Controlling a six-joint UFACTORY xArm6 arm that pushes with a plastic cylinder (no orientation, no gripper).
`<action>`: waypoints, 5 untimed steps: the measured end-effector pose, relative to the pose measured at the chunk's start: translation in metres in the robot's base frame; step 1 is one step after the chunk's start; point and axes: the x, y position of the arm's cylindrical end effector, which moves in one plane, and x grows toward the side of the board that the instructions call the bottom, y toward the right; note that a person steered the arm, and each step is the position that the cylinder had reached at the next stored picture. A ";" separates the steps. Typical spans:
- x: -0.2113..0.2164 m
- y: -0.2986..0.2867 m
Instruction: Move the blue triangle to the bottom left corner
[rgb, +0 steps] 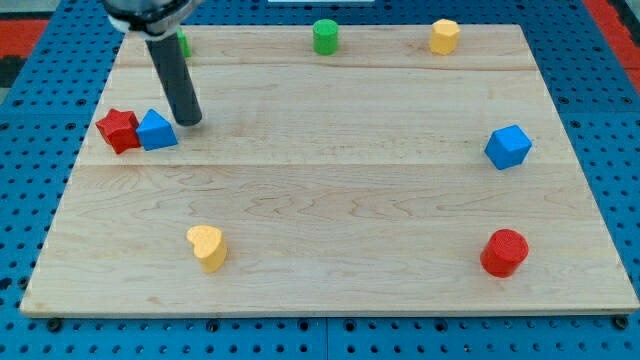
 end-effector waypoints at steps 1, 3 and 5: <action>0.008 -0.027; 0.128 -0.031; 0.116 -0.068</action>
